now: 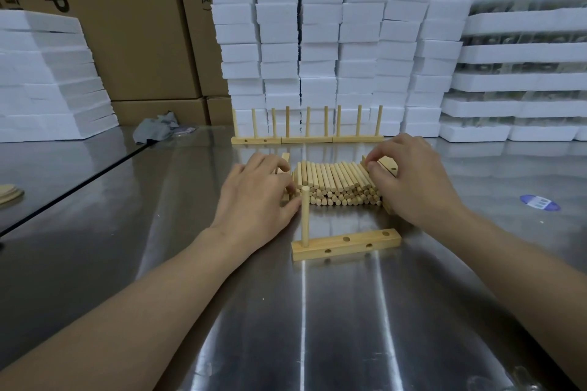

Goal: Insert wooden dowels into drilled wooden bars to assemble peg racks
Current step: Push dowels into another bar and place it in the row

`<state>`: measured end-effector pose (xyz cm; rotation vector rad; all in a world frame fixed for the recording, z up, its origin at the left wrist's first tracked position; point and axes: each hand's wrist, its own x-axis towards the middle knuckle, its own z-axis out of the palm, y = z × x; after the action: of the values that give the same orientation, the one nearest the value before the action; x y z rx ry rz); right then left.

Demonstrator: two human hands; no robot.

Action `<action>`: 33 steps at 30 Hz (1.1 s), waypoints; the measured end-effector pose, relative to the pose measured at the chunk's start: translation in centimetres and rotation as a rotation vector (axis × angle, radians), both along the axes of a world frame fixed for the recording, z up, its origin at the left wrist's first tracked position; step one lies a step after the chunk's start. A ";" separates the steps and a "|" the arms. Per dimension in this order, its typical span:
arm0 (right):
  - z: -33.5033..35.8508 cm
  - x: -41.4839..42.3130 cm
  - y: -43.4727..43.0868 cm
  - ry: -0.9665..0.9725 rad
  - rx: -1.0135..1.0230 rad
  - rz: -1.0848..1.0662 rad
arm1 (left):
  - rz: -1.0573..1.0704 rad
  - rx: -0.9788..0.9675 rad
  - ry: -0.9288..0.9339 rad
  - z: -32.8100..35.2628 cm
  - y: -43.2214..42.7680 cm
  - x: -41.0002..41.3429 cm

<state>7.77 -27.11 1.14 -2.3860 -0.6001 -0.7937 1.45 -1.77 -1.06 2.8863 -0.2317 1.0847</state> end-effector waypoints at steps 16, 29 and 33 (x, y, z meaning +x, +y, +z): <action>0.1 -0.1 -0.2 0.013 0.000 0.015 | -0.092 -0.248 -0.325 2.7 -1.1 -1.7; 0.8 -3.6 2.8 -0.071 -0.009 0.357 | -0.374 -1.261 -0.098 3.5 -0.7 -2.3; 0.9 -4.1 2.9 -0.089 0.035 0.357 | -0.365 -1.342 -0.035 3.5 -0.6 -2.2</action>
<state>3.72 -24.22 2.07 -2.1334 -1.0051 -0.7450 -0.78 -2.34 2.44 1.5486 0.0044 0.7405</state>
